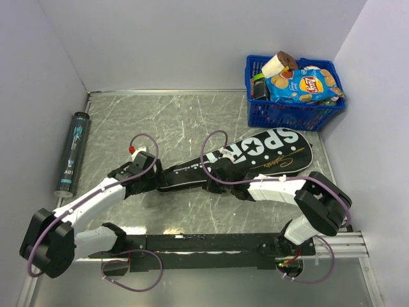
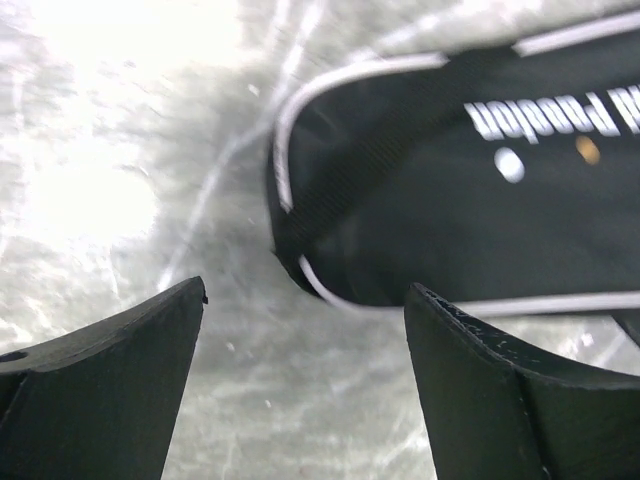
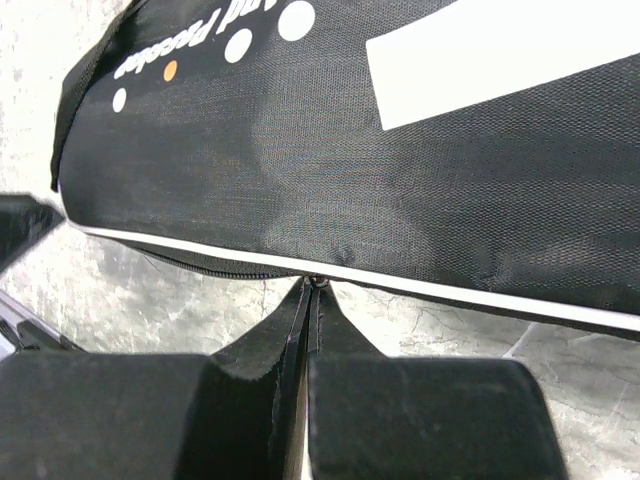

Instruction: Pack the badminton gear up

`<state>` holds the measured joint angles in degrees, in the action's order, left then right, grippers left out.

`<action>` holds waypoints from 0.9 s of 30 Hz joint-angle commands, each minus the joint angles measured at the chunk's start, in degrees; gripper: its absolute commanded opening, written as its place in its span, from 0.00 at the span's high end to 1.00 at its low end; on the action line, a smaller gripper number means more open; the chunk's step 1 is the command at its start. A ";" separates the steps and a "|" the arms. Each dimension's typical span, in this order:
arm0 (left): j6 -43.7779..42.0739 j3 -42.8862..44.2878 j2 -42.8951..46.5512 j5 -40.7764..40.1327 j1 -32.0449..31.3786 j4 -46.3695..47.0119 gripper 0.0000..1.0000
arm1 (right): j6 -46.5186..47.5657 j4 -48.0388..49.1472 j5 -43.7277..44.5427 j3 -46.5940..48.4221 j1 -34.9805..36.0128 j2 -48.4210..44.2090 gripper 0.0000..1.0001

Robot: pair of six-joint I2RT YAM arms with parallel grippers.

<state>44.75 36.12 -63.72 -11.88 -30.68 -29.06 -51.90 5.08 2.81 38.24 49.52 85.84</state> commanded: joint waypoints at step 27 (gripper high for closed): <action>-3.36 -6.14 -9.67 11.35 5.01 19.83 0.99 | 2.15 2.74 -8.69 11.93 8.75 10.64 1.00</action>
<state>41.23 33.06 -74.37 -5.19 -24.77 -8.75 -50.24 5.32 -0.14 42.39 54.26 92.07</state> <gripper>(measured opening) 0.033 0.006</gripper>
